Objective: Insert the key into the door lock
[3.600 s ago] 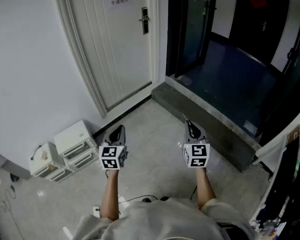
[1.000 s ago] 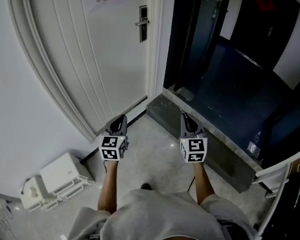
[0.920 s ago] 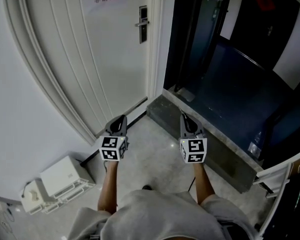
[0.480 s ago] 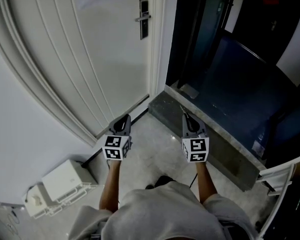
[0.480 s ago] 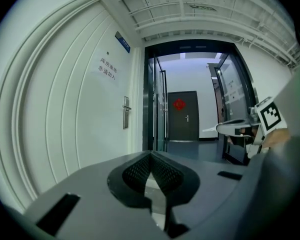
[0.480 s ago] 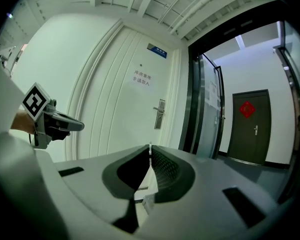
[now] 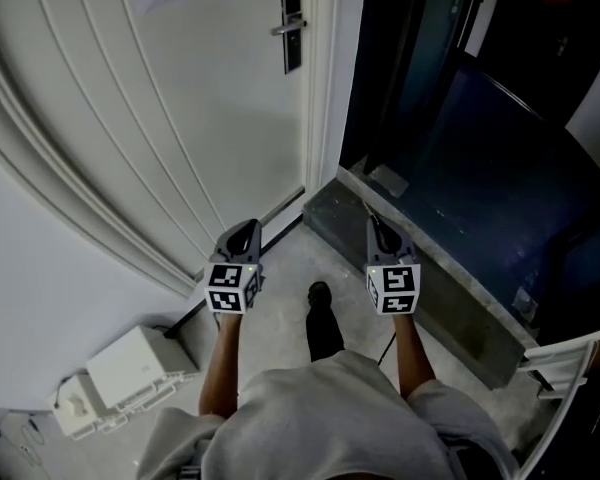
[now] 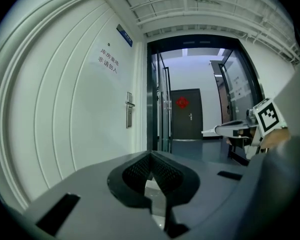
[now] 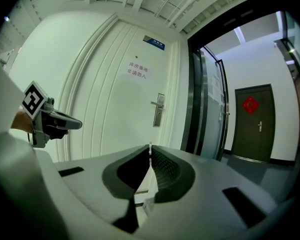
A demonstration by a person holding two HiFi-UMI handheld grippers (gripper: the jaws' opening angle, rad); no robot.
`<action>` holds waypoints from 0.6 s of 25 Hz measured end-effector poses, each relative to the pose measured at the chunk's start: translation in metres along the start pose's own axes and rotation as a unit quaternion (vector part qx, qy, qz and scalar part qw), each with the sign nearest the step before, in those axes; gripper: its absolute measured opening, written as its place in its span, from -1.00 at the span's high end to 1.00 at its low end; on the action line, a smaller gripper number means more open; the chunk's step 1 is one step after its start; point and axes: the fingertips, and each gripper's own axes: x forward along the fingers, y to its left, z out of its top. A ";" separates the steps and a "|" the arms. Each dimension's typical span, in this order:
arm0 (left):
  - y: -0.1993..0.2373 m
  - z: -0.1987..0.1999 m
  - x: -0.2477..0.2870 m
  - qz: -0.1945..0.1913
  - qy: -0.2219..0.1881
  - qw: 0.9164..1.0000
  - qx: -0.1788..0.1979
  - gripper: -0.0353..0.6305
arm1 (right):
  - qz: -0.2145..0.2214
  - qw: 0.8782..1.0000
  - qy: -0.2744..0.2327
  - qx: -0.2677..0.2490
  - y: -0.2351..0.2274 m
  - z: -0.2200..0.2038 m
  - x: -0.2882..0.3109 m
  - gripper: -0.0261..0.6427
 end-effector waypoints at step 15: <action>0.076 0.080 0.245 0.027 -0.015 0.999 0.018 0.84 | 0.043 0.999 -0.032 0.000 -0.107 0.044 0.250 0.83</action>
